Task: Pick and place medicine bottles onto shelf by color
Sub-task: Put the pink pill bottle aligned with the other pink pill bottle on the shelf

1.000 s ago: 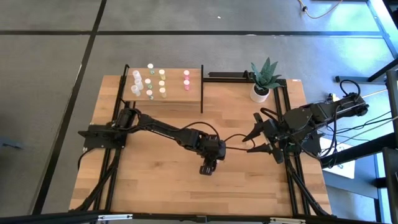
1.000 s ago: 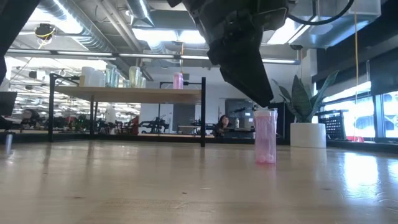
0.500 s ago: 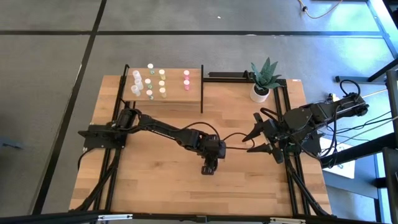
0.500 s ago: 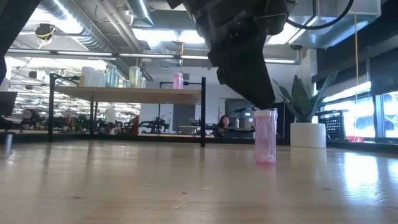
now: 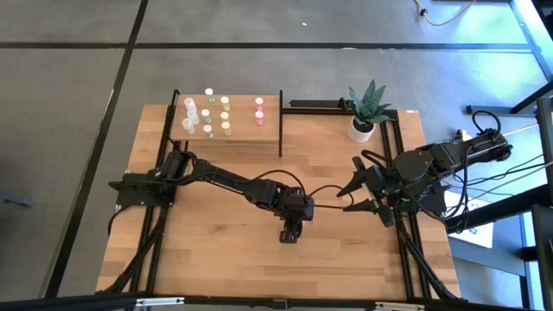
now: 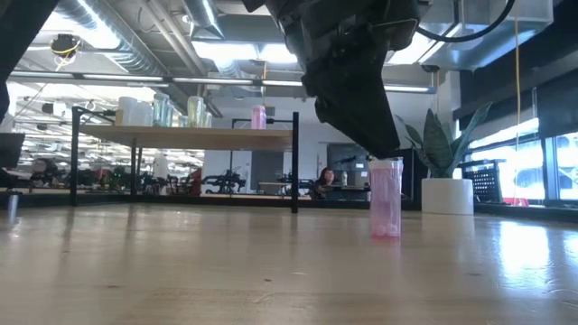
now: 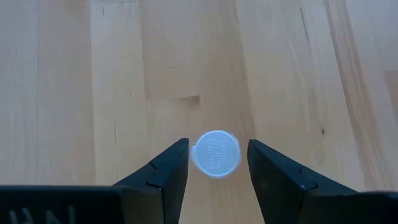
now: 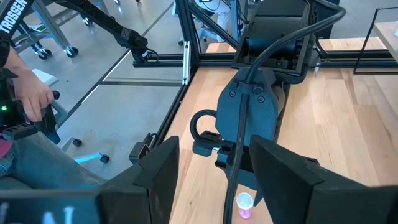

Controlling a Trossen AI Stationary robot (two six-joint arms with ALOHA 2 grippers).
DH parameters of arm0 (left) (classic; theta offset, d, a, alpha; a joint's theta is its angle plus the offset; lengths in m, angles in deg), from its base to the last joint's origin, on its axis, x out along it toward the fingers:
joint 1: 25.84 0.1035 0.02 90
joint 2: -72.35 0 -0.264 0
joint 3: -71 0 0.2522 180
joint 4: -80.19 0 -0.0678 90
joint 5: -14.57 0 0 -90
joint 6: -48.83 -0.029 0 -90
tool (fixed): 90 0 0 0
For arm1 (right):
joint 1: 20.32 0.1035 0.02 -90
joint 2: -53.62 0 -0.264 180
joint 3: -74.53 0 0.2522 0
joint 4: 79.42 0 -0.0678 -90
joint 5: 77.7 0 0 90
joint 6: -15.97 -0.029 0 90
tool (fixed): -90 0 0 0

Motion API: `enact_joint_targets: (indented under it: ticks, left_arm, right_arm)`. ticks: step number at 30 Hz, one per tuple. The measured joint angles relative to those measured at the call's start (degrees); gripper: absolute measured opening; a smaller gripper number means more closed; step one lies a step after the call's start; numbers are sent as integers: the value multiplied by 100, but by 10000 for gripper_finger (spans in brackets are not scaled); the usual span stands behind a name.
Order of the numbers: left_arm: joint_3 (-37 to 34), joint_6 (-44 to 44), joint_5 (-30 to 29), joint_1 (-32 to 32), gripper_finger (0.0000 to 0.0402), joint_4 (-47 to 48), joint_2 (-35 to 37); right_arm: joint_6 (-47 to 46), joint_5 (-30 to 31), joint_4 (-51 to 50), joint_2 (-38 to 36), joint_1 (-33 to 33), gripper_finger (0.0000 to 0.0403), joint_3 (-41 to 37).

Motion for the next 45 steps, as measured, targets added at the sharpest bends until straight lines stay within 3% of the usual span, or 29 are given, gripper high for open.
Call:
enact_joint_targets:
  ticks: [34, 45]
  left_arm:
    - [0, 21, -28, 9, 159, 42, 0]
    - [0, 39, -204, 1, 229, 46, 0]
  right_arm:
    - [28, 1, 9, 0, 0, 198, 0]
    - [30, 2, 9, 2, 0, 198, 0]
